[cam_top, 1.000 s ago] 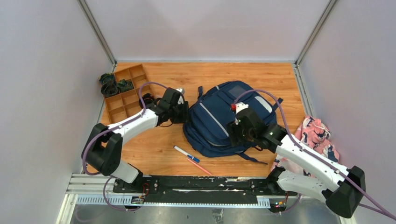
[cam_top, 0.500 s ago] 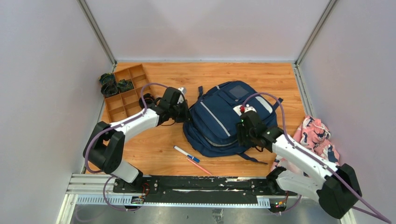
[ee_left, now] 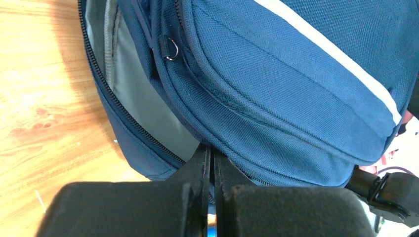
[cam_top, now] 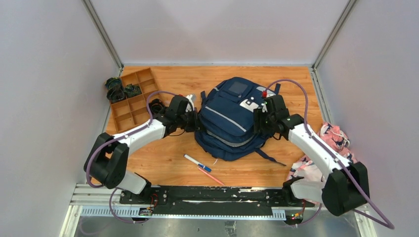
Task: Pack the student bag
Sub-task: Adjust the student bag at the center of the board.
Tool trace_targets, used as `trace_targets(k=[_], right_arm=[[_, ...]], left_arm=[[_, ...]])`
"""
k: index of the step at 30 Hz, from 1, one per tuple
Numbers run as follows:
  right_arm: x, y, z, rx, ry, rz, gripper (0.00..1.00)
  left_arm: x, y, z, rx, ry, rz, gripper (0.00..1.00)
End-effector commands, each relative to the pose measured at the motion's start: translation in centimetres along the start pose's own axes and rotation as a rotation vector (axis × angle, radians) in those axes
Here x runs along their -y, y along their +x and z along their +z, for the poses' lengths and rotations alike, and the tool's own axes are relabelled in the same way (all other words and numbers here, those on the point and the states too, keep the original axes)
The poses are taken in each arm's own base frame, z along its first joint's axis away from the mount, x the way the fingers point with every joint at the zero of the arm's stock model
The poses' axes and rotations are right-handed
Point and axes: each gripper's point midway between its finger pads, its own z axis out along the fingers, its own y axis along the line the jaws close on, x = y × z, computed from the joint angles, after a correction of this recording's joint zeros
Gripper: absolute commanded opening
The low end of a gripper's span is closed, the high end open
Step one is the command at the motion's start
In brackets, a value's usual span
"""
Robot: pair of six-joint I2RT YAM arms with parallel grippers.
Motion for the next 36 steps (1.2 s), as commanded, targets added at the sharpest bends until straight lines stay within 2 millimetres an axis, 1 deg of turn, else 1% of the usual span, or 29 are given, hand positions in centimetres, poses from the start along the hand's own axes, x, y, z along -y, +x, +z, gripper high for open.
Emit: trace_targets(k=[1,4,6,9,10,12,14,17,20,22,24,25,26,28,29,30,32,36], right_arm=[[-5.0,-3.9,-4.5,0.159,-0.190,-0.126,0.65],[-8.6,-3.4,-6.4,0.174,-0.244,-0.273,0.69],[-10.9,-2.9,-7.0,0.186,-0.256,-0.380,0.70],[-13.4,-3.1,-6.8,0.191,-0.250,-0.502,0.70],[-14.1,-3.1,-6.3,0.180,-0.251,-0.536,0.69],[-15.6,-3.4,-6.2,0.177,-0.271,-0.573,0.69],[-16.8,-3.9,-5.6,0.177,-0.280,-0.598,0.68],[-17.1,-4.6,-3.7,0.173,-0.229,-0.621,0.67],[-17.0,-4.7,-1.7,0.145,-0.176,-0.633,0.63],[-17.0,-4.4,-0.7,0.125,-0.162,-0.641,0.60],[-16.5,-4.4,-0.1,0.122,-0.123,-0.632,0.54],[-16.1,-4.6,0.0,0.128,-0.097,-0.627,0.48],[-15.8,-4.8,0.0,0.135,-0.076,-0.623,0.38],[-15.3,-5.4,-0.1,0.154,-0.039,-0.612,0.12],[-15.2,-5.6,-0.3,0.162,-0.030,-0.608,0.02],[-15.1,-5.9,-0.6,0.172,-0.028,-0.603,0.00],[-15.1,-6.4,-1.3,0.194,-0.032,-0.593,0.00],[-16.0,-7.7,-4.0,0.251,-0.115,-0.568,0.00]], left_arm=[[2.7,0.1,-1.1,0.004,0.115,0.010,0.00],[2.8,0.0,-1.0,0.010,0.122,0.000,0.00],[2.7,-0.1,-0.9,0.014,0.116,-0.002,0.00],[2.6,-0.1,-0.9,0.016,0.111,-0.001,0.00],[2.5,0.0,-0.9,0.014,0.110,-0.003,0.00],[2.6,-0.1,-1.0,0.017,0.112,-0.003,0.00],[2.7,-0.1,-1.0,0.017,0.117,-0.001,0.00],[2.8,-0.2,-1.1,0.019,0.119,0.003,0.00],[2.7,0.0,-1.1,0.013,0.116,0.004,0.00],[2.6,0.1,-1.1,0.010,0.114,0.005,0.00],[2.6,0.2,-1.2,0.009,0.114,0.007,0.00],[2.5,0.3,-1.2,0.008,0.112,0.009,0.00],[2.5,0.3,-1.3,0.007,0.111,0.010,0.00],[2.4,0.3,-1.3,0.008,0.107,0.012,0.00],[2.4,0.4,-1.3,0.008,0.106,0.013,0.00],[2.3,0.4,-1.3,0.009,0.104,0.013,0.00],[2.2,0.3,-1.4,0.013,0.095,0.019,0.00],[1.3,0.3,-1.5,0.013,0.049,0.041,0.00]])
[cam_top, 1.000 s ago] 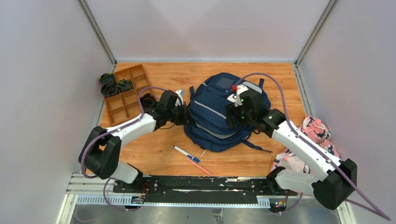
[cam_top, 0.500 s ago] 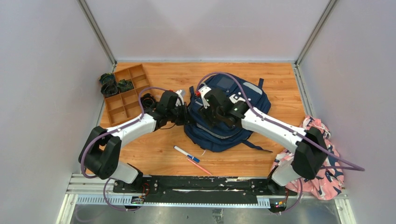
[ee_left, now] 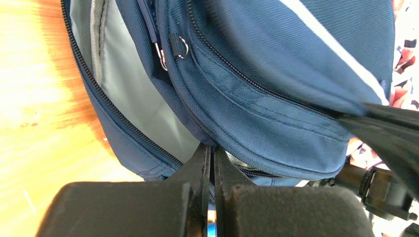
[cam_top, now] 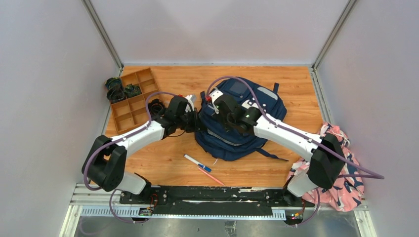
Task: Pack the student bag
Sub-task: Adjust the student bag at the center of the board, then pick up the stationery from the center of the board.
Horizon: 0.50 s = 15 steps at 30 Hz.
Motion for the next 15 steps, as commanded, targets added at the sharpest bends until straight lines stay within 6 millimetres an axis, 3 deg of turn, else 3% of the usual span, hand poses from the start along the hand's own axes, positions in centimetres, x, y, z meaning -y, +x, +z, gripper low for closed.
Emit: trace_targets(k=[1,7,13,14,15], right_arm=[[1.7,-3.9,-3.8,0.140,0.011,0.049,0.00],[1.2,-5.3,-6.0,0.148,-0.192,0.141,0.00],[3.4,-6.2,-6.6,0.187,-0.151,0.226,0.00],[3.5,-6.6,-6.8,0.197,-0.164,0.235,0.00],[3.4,-6.8,-6.9,0.201,-0.174,0.238,0.00]], left_arm=[[0.2,0.2,-0.8,-0.002,-0.001,0.051,0.00],[0.6,-0.5,-1.3,0.018,0.004,0.079,0.00],[-0.5,-0.3,-1.0,-0.002,-0.044,0.089,0.00],[-0.4,-0.3,-1.0,-0.005,-0.045,0.088,0.06],[-0.4,-0.4,-1.3,-0.004,-0.053,0.090,0.19]])
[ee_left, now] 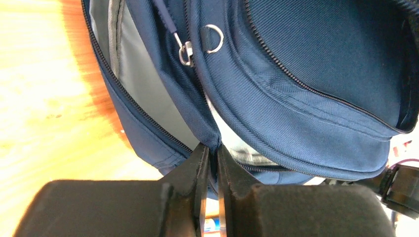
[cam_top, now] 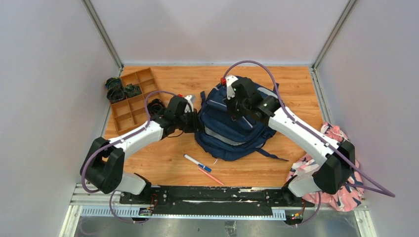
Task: Pack the student bag
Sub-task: Pick up the stationery from the center of the board.
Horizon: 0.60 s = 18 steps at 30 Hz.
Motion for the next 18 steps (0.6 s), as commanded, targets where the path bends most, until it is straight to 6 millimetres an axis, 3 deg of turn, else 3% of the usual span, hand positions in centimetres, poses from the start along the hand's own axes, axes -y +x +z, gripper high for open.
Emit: trace_targets(k=[1,5,7,11,18], right_arm=[[-0.4,-3.4,-2.3,0.098,-0.074,0.075,0.00],[-0.7,-2.2,-1.2,0.055,-0.084,0.084,0.00],[-0.8,-1.9,-0.9,0.048,-0.089,0.094,0.00],[-1.3,-1.8,-0.8,0.054,-0.119,0.102,0.00],[-1.7,-1.9,-0.8,0.058,-0.137,0.105,0.00]], left_arm=[[0.5,-0.8,-1.0,0.007,-0.016,0.037,0.30],[0.4,-2.6,-4.7,0.114,-0.095,0.047,0.57],[-0.6,-2.7,-6.9,0.157,-0.173,0.038,0.64],[-3.1,0.4,-9.3,0.138,-0.286,-0.078,0.60],[-3.8,8.1,-8.7,0.089,-0.351,-0.233,0.59]])
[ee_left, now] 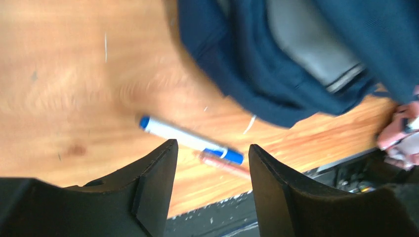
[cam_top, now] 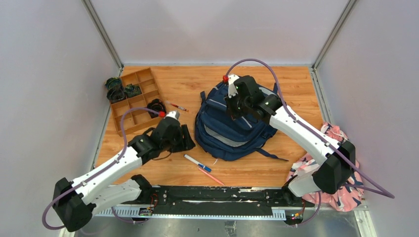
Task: Pack the student bag
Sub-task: Pick up the stationery from the center of the board.
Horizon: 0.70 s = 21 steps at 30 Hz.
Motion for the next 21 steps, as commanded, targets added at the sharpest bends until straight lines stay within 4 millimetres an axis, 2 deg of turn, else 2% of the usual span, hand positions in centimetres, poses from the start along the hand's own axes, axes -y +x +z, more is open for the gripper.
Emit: trace_targets(k=[1,6,8,15,21], right_arm=[[-1.2,-1.4,-0.6,0.055,-0.063,0.034,0.00],[-1.4,-1.3,-0.5,0.051,-0.077,0.033,0.00],[-1.6,-1.2,-0.4,0.051,-0.086,0.035,0.00],[-1.5,-0.6,-1.2,0.053,-0.083,0.036,0.00],[-1.4,-0.1,-2.1,0.057,-0.074,0.034,0.00]], left_arm=[[-3.6,4.7,0.6,-0.045,-0.170,-0.131,0.60],[-3.8,6.5,1.6,-0.079,-0.218,-0.199,0.66],[-3.7,6.9,2.4,-0.104,-0.247,-0.222,0.65],[-1.4,8.2,5.1,-0.182,-0.326,-0.203,0.67],[-0.9,8.9,6.8,-0.219,-0.389,-0.194,0.61]])
